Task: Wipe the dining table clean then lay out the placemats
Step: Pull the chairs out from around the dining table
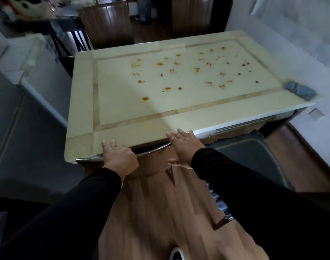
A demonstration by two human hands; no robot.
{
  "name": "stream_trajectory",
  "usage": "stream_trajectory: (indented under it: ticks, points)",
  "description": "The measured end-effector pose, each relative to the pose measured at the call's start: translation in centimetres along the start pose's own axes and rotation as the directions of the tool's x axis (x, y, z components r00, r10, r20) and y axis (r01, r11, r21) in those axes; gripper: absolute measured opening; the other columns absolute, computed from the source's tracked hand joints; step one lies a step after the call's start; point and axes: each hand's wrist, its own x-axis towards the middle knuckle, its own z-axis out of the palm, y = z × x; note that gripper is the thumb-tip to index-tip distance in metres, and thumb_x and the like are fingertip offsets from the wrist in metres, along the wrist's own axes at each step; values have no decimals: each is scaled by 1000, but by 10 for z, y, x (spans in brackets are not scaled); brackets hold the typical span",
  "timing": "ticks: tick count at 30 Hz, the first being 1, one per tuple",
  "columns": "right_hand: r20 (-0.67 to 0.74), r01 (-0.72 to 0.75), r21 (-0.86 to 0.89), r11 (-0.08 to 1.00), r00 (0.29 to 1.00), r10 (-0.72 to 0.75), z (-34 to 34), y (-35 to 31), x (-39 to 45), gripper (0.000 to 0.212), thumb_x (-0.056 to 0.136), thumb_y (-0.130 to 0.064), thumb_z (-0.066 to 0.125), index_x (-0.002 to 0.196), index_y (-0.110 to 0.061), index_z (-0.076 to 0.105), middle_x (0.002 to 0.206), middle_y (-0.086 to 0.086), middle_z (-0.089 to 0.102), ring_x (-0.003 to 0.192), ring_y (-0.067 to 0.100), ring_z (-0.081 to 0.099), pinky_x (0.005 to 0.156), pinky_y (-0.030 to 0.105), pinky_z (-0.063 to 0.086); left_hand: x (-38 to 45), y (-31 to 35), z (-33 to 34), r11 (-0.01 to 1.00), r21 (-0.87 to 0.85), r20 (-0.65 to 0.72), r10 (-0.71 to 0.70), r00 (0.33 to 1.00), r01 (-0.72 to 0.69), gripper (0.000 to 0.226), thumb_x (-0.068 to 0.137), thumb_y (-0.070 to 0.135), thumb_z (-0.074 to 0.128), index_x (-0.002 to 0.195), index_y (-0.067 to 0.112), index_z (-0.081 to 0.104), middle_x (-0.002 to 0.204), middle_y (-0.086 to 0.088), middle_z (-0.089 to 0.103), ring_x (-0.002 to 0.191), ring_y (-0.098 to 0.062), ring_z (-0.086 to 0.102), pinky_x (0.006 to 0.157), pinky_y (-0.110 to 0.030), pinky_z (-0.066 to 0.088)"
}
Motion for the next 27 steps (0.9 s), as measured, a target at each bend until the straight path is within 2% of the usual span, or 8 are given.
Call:
stream_trajectory:
  ticks: [3,5,7,9,12,15,20,27]
  points:
    - [-31,-27,35,999,999,28,-7,12,-26,99,88,-60,58,158,-20,1,166,1,7,153,24,1,122,52,6,-13,14,-14,992,85,29,-93,995,91,67,87,24,39,153,9,35,163,-12,24,152,-39,6,114,-68,-6]
    - [-60,-41,49,998,997,43,-11,23,-41,97,89,-59,58,158,-21,2,166,0,7,153,24,1,122,51,7,-19,24,-25,988,124,37,-100,994,95,66,89,23,40,153,9,33,163,-15,24,151,-41,7,114,-69,-4]
    - [-100,-64,72,995,993,71,-13,37,-57,94,90,-59,56,158,-21,3,166,0,8,153,23,1,122,52,8,-23,44,-41,996,61,66,-71,995,67,67,87,25,45,151,10,36,161,-17,27,151,-40,10,115,-67,-1]
    - [-123,-75,91,993,989,86,-17,44,-64,92,91,-59,54,158,-20,4,166,0,9,153,24,3,122,52,9,-30,66,-61,994,-104,120,-18,993,31,67,82,28,51,146,11,42,158,-16,33,150,-37,18,118,-63,6]
    - [-141,-129,133,983,979,148,-18,63,-87,87,93,-57,51,158,-18,6,166,1,12,153,24,6,121,52,14,-51,124,-93,874,-476,-16,106,994,-101,48,79,32,56,123,14,55,133,-11,58,128,-32,51,110,-46,36]
    - [-175,-179,175,968,962,210,-18,86,-113,84,95,-55,51,158,-17,10,165,2,16,152,25,11,121,47,16,-78,179,-113,696,-676,-196,147,969,-242,58,88,40,54,139,13,47,138,-9,55,125,-30,53,98,-37,43]
    - [-220,-245,258,934,927,304,-14,129,-168,81,95,-50,54,157,-18,13,163,3,22,150,26,16,120,48,20,-124,248,-122,536,-781,-315,107,943,-321,61,95,40,52,147,11,40,148,-12,47,134,-31,45,104,-40,38]
    - [-258,-249,259,933,913,315,1,197,-265,81,97,-52,51,157,-16,11,162,7,24,150,27,18,119,51,22,-198,338,-121,543,-769,-369,54,928,-337,54,96,36,50,145,14,42,144,-9,50,125,-30,51,95,-39,44]
